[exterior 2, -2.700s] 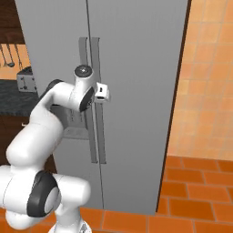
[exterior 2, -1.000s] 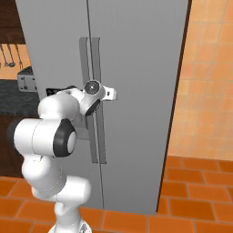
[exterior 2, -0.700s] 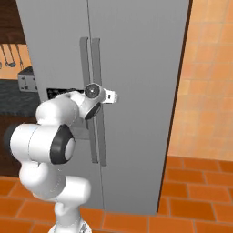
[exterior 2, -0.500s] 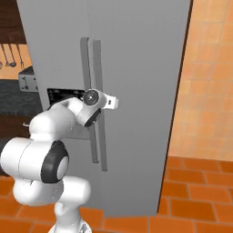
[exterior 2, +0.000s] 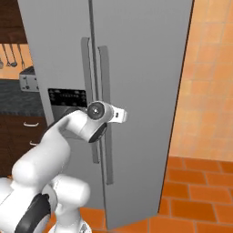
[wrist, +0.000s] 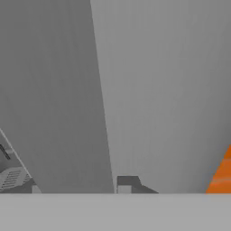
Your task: Take the strawberry from the fridge and place it on top of the pancake, located on the dining counter.
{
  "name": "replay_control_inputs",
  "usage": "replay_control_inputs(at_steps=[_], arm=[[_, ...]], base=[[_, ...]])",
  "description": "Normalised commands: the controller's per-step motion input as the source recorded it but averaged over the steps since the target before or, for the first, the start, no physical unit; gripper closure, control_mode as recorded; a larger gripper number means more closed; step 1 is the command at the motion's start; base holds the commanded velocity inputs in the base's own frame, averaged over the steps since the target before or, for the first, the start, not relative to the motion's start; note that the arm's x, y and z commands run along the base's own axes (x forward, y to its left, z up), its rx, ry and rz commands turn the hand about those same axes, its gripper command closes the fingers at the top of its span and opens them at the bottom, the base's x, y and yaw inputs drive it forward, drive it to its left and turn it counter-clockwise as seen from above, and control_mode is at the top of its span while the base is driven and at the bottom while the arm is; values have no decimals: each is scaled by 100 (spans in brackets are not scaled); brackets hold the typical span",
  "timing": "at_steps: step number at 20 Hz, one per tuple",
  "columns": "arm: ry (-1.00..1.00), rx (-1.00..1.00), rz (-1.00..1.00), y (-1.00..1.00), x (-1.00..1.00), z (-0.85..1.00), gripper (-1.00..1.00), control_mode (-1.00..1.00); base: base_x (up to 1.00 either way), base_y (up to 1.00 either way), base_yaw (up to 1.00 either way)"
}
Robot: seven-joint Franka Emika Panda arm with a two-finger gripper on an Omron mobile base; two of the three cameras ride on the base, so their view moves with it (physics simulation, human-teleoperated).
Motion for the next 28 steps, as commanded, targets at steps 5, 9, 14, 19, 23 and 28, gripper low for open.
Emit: replay_control_inputs(at_steps=[5, 9, 14, 19, 23, 28], arm=[[3, 1, 0, -100, -57, 0, 100, -100], [0, 0, 0, -100, -53, 0, 100, -100], [-1, 0, 0, -100, -7, 2, 100, -100], [5, 0, -2, -100, -36, 33, -100, -100], [-6, 0, -5, -76, -62, 7, -100, -100], [-6, -25, -16, 51, -77, 40, -100, -100]], base=[[0, 0, 0], [0, 0, 0], [0, 0, 0], [0, 0, 0], [0, 0, 0], [0, 0, 0]])
